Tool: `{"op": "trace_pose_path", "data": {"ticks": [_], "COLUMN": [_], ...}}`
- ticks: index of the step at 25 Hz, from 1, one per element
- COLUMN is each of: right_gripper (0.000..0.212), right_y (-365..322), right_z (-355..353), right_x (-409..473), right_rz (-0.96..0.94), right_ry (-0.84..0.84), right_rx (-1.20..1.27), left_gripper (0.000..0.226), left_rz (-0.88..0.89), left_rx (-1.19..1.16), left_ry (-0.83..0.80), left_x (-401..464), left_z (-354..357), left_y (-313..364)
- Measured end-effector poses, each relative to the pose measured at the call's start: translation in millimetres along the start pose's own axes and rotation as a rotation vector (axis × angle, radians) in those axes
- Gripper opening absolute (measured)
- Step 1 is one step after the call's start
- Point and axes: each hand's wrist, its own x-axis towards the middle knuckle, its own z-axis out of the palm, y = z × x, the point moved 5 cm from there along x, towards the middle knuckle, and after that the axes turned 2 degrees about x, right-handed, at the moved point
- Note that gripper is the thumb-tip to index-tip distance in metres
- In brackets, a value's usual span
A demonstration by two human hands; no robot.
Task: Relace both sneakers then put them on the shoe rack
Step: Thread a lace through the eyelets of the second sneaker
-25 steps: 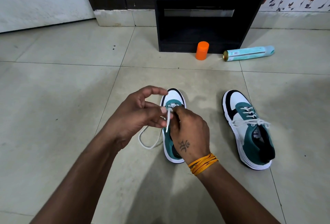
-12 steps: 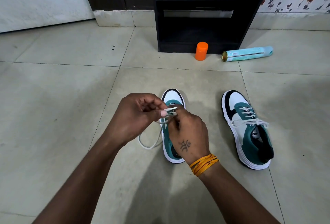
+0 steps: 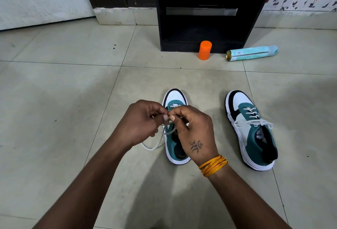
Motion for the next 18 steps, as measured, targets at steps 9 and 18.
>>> {"op": "trace_pose_path", "data": {"ticks": [9, 18], "right_gripper": [0.019, 0.015], "right_y": [69.5, 66.6], "right_z": [-19.7, 12.2], "right_x": [-8.7, -21.5], "right_rz": [0.439, 0.293], "right_ry": [0.099, -0.071], "right_rx": [-0.028, -0.290], "left_gripper": [0.013, 0.009], "left_rz": [0.043, 0.285], "left_rx": [0.156, 0.357], "left_ry": [0.136, 0.290], "left_x": [8.8, 3.8], "left_z": [28.8, 73.7], "left_y": [-16.8, -14.6]}}
